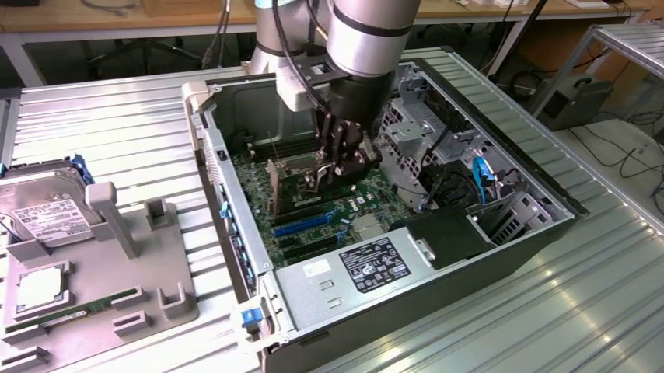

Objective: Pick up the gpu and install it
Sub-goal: 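Insert the gpu into the slot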

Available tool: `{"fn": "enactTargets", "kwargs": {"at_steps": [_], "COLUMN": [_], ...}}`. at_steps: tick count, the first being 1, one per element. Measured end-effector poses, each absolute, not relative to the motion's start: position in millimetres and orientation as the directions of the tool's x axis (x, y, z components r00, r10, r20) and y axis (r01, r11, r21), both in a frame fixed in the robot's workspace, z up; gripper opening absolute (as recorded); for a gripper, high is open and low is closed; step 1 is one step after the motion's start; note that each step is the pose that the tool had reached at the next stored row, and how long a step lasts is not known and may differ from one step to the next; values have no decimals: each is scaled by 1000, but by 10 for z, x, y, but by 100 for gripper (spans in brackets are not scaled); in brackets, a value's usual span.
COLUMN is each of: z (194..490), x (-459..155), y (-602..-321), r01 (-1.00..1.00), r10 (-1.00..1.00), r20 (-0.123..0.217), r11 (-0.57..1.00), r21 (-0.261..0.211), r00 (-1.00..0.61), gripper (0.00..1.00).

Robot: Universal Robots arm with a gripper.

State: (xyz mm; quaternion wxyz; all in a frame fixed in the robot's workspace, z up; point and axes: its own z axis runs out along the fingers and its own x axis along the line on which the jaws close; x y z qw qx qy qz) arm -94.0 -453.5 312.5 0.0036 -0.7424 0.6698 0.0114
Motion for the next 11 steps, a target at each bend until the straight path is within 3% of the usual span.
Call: {"fn": "enactTargets", "kwargs": {"at_steps": [2, 3, 7, 11], "z": [3022, 2915, 2632, 2605], "x": [-1031, -1063, -1148, -1154], "y": [-4538, -4575, -4611, -4611], "r01": [-1000, -999, -999, -999], "r10": [-1000, -1000, -1000, -1000], "r20": [-22, -22, -22, -22], "r11": [-7, -6, 4, 4], "r21": [22, 40, 40, 45], "r00": [6, 5, -5, -5], "gripper": [26, 26, 26, 26]}}
